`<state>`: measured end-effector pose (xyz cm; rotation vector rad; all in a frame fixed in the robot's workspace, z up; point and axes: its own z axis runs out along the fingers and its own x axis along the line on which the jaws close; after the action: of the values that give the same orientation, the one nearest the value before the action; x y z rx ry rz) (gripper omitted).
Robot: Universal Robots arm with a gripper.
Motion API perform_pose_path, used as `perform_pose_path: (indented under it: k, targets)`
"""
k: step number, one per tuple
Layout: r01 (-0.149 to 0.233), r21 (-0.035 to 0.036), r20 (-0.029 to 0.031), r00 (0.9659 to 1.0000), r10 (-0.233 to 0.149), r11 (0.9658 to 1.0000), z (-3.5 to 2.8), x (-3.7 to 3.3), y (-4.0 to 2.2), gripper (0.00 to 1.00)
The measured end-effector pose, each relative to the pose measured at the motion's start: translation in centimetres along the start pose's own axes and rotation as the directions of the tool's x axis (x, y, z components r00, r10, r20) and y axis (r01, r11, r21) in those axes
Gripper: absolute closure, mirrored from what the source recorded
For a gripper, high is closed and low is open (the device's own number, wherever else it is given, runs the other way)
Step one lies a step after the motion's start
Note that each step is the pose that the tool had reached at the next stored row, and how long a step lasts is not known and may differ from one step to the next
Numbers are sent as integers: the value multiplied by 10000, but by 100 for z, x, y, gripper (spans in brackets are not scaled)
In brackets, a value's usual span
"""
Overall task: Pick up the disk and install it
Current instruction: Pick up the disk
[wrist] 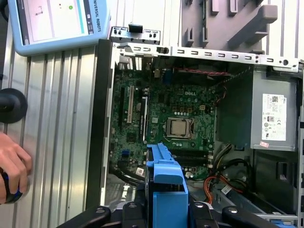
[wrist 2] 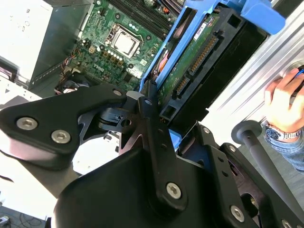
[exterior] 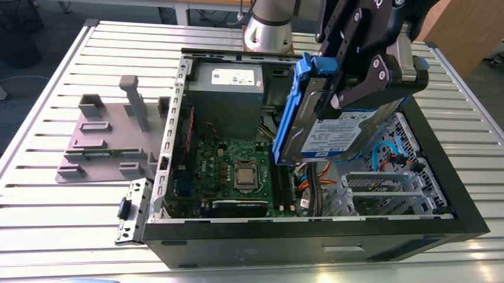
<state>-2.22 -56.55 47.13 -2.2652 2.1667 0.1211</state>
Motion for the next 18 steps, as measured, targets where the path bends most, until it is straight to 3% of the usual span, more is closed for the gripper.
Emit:
perform_pose_path:
  k: [18]
  targets:
    - [0, 0, 1, 10000, 0, 10000, 4, 98, -26, 63]
